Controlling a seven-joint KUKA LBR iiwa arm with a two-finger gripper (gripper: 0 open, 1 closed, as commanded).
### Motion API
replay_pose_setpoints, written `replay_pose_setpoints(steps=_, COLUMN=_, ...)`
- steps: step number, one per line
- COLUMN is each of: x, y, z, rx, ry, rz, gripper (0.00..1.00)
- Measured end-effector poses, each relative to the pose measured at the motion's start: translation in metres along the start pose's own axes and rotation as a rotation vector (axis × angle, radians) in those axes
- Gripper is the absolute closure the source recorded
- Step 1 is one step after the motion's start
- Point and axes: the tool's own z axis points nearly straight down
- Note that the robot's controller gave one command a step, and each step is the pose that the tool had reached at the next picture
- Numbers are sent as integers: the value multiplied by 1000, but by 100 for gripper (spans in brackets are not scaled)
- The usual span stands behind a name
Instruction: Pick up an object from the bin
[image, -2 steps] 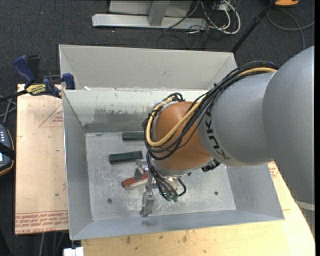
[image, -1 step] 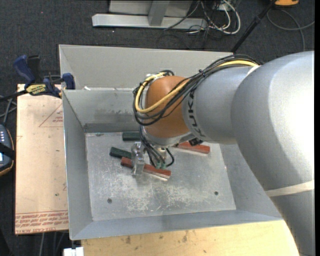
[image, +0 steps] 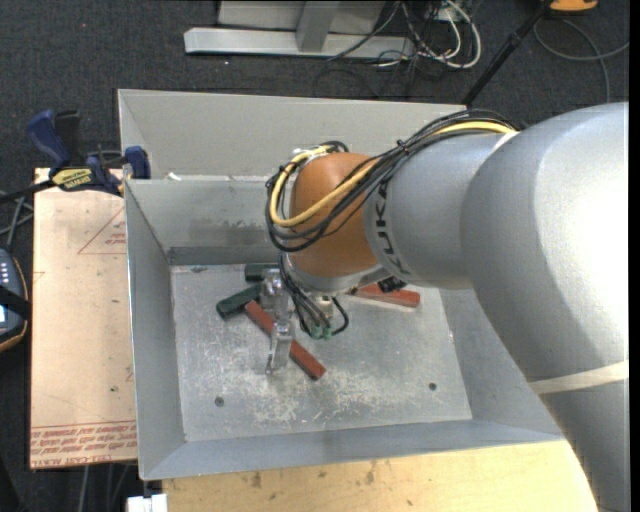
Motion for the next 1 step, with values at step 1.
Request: replay_pose_setpoints(steps=1, x=0, y=0, z=0, rx=-1, ry=0, rz=0, gripper=100)
